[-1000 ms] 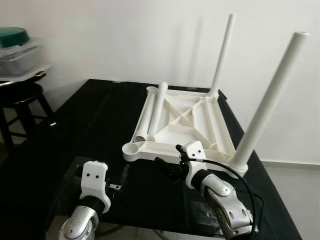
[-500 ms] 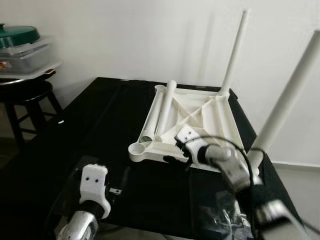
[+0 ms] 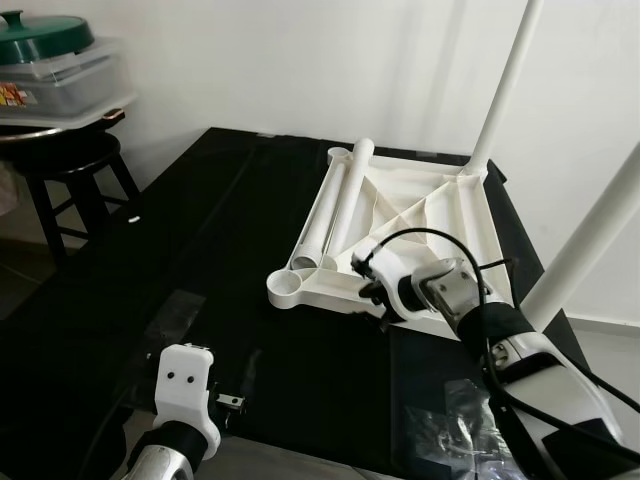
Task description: Building children table
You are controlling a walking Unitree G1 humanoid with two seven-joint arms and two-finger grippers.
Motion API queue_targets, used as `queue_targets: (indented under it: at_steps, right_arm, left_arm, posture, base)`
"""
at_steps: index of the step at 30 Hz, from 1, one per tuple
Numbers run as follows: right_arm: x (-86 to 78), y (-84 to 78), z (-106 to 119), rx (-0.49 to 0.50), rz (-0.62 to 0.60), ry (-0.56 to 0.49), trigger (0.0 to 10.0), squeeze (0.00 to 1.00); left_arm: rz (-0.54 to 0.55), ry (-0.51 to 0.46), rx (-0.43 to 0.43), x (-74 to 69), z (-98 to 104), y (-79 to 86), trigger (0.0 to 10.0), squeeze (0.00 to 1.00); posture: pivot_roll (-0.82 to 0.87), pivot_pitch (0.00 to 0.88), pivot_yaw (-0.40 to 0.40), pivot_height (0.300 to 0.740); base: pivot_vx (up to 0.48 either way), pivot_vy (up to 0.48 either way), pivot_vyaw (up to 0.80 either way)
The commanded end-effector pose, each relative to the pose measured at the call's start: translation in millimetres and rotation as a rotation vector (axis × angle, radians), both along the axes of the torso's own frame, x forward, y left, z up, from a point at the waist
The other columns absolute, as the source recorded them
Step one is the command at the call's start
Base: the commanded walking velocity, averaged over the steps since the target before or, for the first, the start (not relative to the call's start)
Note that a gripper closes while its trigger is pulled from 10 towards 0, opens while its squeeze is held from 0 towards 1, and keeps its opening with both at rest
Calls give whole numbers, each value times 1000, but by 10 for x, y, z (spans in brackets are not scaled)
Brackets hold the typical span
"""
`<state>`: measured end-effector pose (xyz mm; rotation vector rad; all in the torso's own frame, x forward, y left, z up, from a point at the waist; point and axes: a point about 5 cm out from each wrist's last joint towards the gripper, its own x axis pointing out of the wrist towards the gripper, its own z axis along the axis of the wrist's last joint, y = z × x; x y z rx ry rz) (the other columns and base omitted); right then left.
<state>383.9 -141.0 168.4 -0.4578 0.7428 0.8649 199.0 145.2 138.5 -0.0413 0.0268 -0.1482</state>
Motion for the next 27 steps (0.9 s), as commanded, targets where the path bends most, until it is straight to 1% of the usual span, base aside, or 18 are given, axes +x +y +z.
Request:
queue_targets:
  at_steps: [1,6,7,10,12,13,15,16,18,20,21,22,23,25,27]
  right_arm:
    - [-21,-68,-73,-60,-9,40,10000,0]
    - [-9,-71,-81,-75,-18,46,10000,0]
    - [-6,-63,-77,-68,-22,49,0,0]
    - [-6,-53,-71,-62,-14,56,0,0]
    - [-19,-38,-46,-73,57,76,0,0]
    - [-19,-38,-46,-73,57,76,0,0]
    - [-28,-40,-20,-93,116,85,0,0]
    - [-28,-40,-20,-93,116,85,0,0]
    - [-31,-34,13,-103,178,70,0,0]
    - [-31,-32,21,-106,193,66,0,0]
    - [-42,-35,36,-111,243,58,0,0]
    - [-42,-35,36,-111,243,58,0,0]
    - [-58,-41,43,-111,284,60,0,0]
    - [-58,-41,43,-111,284,60,0,0]
    - [-101,-75,37,-125,362,59,0,0]
  left_arm:
    - [-9,14,-14,-28,2,-25,10000,0]
    - [-8,21,-13,-50,10,-27,10000,0]
    - [-8,24,-13,-56,10,-29,10000,0]
    - [-8,27,-12,-59,10,-30,10000,0]
    - [-9,33,-12,-57,8,-31,10000,0]
    - [-9,33,-12,-57,8,-31,10000,0]
    - [-10,36,-13,-52,4,-31,10000,0]
    - [-10,36,-13,-52,4,-31,10000,0]
    - [-11,36,-13,-44,0,-30,10000,0]
    - [-11,37,-13,-41,-1,-30,10000,0]
    - [-12,37,-14,-34,-3,-28,10000,0]
    - [-12,37,-14,-34,-3,-28,10000,0]
    - [-12,37,-15,-27,-5,-27,10000,0]
    - [-12,37,-15,-27,-5,-27,10000,0]
    - [-13,37,-16,-9,-8,-25,10000,0]
  posture:
    - [44,162,-55,740]
    - [46,167,-53,740]
    - [48,168,-53,740]
    - [49,168,-53,740]
    - [42,164,-53,740]
    - [42,164,-53,740]
    - [40,160,-53,740]
    - [40,160,-53,740]
    - [36,155,-51,740]
    - [35,155,-51,740]
    - [28,149,-50,740]
    - [28,149,-50,740]
    - [26,146,-48,740]
    - [26,146,-48,740]
    - [20,138,-44,740]
  base:
    - [0,0,0]
    - [0,0,0]
    - [0,0,0]
    - [0,0,0]
    - [0,0,0]
    - [0,0,0]
    - [0,0,0]
    - [0,0,0]
    - [0,0,0]
    - [0,0,0]
    - [0,0,0]
    - [0,0,0]
    - [0,0,0]
    - [0,0,0]
    - [0,0,0]
